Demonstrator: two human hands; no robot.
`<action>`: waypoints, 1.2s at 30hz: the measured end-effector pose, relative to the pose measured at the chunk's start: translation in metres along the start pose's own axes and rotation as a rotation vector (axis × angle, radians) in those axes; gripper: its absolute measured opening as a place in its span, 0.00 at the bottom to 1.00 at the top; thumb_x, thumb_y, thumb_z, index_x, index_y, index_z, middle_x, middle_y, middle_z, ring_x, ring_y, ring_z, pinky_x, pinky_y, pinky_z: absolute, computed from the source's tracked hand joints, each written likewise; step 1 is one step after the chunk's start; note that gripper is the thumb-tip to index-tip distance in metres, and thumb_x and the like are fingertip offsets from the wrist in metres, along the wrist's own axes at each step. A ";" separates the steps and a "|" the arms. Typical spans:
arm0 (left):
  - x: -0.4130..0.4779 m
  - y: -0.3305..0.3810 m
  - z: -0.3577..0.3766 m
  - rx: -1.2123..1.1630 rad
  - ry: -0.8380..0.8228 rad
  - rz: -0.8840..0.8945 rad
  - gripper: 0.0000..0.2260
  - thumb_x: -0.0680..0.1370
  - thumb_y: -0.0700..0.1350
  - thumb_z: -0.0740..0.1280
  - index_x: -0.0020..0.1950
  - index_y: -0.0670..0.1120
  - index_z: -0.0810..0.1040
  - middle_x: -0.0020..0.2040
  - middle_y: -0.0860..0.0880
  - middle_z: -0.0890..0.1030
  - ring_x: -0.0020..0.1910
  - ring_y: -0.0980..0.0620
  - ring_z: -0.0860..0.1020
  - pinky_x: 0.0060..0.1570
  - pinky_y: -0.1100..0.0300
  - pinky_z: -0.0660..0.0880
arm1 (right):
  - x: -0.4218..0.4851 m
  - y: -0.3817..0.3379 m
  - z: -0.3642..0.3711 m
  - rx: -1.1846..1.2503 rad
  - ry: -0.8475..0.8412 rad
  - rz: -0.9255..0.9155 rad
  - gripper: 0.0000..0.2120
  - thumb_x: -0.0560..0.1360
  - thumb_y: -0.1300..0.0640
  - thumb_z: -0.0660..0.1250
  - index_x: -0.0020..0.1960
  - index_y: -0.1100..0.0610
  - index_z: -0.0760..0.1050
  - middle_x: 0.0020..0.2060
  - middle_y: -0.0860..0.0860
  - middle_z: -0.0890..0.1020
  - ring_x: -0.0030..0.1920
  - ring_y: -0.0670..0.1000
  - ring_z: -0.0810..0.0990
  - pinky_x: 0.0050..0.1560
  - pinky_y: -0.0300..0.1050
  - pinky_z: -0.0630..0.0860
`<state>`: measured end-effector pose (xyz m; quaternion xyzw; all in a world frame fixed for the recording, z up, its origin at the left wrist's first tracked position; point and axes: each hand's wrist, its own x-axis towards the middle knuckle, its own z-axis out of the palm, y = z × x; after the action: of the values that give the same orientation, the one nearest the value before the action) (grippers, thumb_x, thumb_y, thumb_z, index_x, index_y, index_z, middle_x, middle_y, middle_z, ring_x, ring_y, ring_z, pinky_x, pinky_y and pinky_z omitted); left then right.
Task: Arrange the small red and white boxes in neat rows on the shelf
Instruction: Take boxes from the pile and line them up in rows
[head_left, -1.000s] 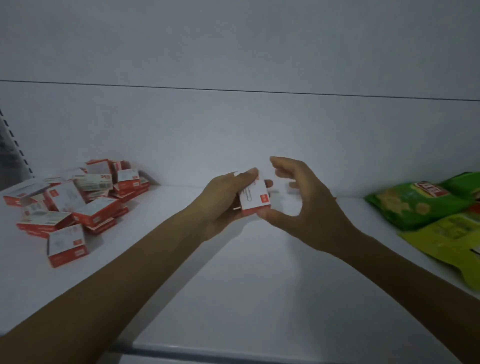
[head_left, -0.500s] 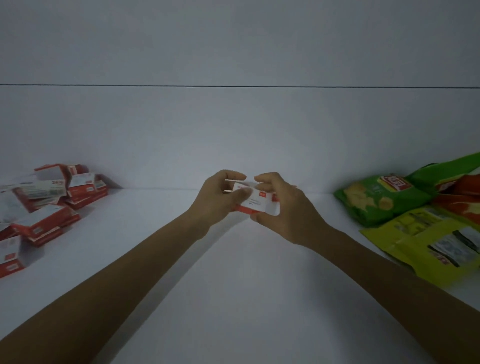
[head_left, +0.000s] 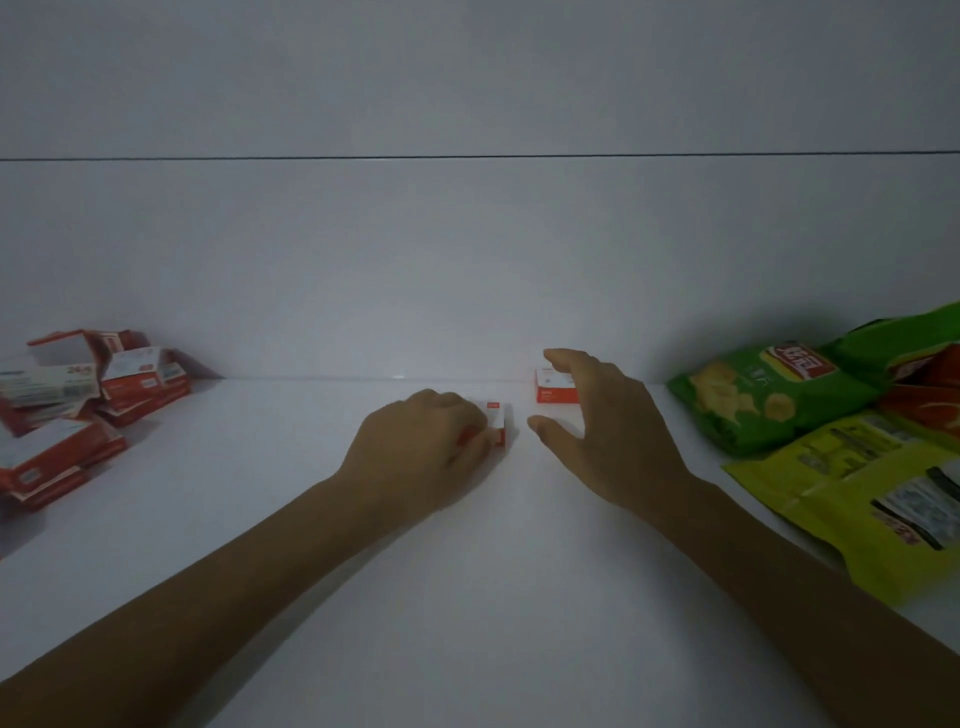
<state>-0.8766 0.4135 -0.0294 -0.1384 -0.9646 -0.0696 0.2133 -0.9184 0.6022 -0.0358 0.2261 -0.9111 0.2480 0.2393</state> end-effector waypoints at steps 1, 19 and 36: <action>0.001 0.004 0.003 0.038 -0.022 0.015 0.19 0.78 0.58 0.50 0.56 0.53 0.76 0.56 0.57 0.77 0.55 0.55 0.73 0.42 0.60 0.69 | 0.000 0.002 -0.001 -0.030 0.000 0.003 0.29 0.71 0.47 0.69 0.68 0.52 0.65 0.62 0.49 0.75 0.60 0.51 0.74 0.64 0.49 0.69; 0.039 0.005 0.060 -0.198 -0.053 0.053 0.24 0.77 0.56 0.58 0.70 0.47 0.67 0.74 0.45 0.62 0.74 0.47 0.58 0.68 0.52 0.61 | -0.004 0.012 0.012 -0.140 -0.212 0.072 0.26 0.75 0.45 0.62 0.70 0.52 0.60 0.68 0.50 0.68 0.65 0.50 0.68 0.64 0.44 0.63; 0.027 0.011 0.033 0.003 -0.051 0.043 0.24 0.77 0.56 0.54 0.72 0.49 0.62 0.71 0.51 0.67 0.68 0.50 0.66 0.63 0.55 0.63 | -0.003 -0.003 0.009 0.053 -0.271 0.136 0.25 0.73 0.48 0.66 0.67 0.53 0.64 0.65 0.51 0.71 0.65 0.52 0.69 0.64 0.50 0.67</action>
<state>-0.9099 0.4370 -0.0465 -0.1605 -0.9667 -0.0600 0.1901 -0.9174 0.5955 -0.0430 0.2015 -0.9414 0.2546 0.0910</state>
